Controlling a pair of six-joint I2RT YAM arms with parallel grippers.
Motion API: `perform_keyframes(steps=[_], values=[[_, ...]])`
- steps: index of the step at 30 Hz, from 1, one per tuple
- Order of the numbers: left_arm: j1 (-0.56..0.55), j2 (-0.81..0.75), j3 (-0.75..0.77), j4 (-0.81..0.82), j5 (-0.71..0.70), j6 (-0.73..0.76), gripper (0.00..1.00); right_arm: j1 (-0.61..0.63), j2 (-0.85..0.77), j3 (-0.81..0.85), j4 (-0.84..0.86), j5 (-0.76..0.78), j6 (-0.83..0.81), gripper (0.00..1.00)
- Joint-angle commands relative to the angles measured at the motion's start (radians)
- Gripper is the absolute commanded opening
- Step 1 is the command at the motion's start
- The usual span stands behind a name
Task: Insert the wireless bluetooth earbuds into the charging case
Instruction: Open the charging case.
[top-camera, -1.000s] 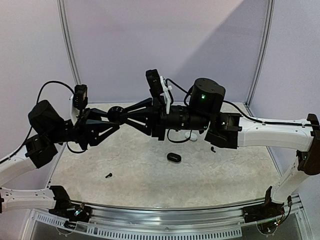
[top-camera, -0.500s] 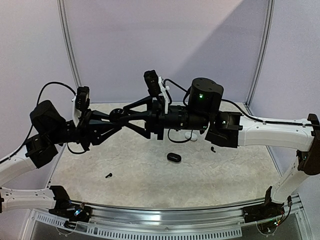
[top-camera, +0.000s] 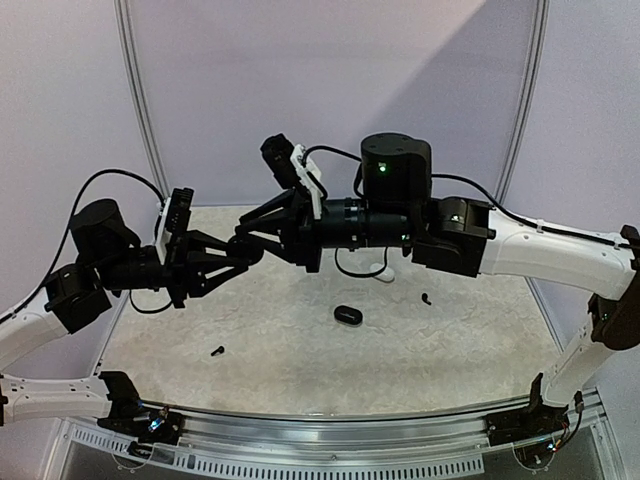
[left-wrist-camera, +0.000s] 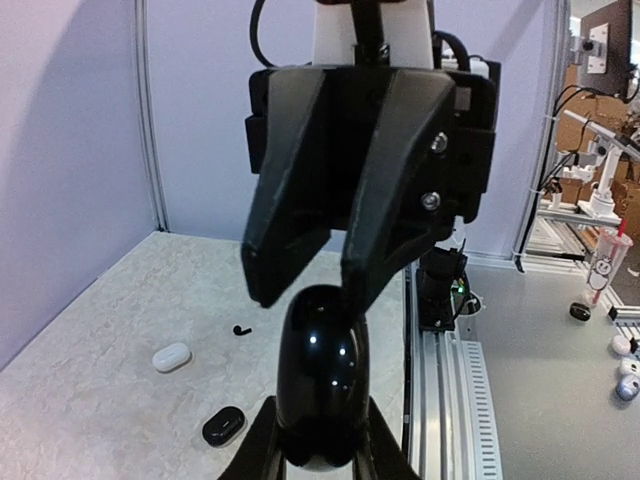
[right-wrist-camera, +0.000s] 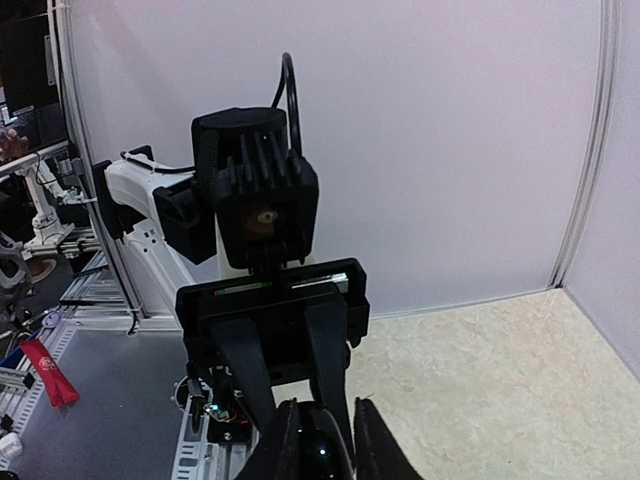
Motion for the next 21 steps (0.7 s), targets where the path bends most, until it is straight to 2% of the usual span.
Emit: perform_keyframes(steps=[1, 4, 5, 8, 12, 15, 21], values=[[-0.019, -0.006, 0.033, -0.072, -0.05, 0.003, 0.0, 0.009, 0.05, 0.035, -0.124, -0.009, -0.041, 0.19], [-0.019, -0.012, 0.029, -0.064, -0.019, 0.013, 0.0, 0.011, 0.045, 0.037, -0.136, 0.0, -0.041, 0.4], [-0.019, -0.014, 0.029, -0.061, -0.011, 0.018, 0.0, 0.01, 0.045, 0.038, -0.14, 0.001, -0.041, 0.43], [-0.019, -0.012, 0.029, -0.064, -0.017, 0.023, 0.0, 0.011, 0.043, 0.045, -0.149, -0.007, -0.037, 0.41], [-0.019, -0.007, 0.035, -0.075, -0.036, 0.016, 0.0, 0.016, 0.039, 0.036, -0.14, -0.01, -0.039, 0.21], [-0.019, 0.002, 0.041, -0.114, -0.081, -0.003, 0.0, 0.038, 0.022, 0.02, -0.121, 0.008, -0.093, 0.23], [-0.017, 0.013, 0.055, -0.175, -0.14, -0.035, 0.0, 0.081, -0.003, -0.017, -0.104, 0.053, -0.24, 0.35]])
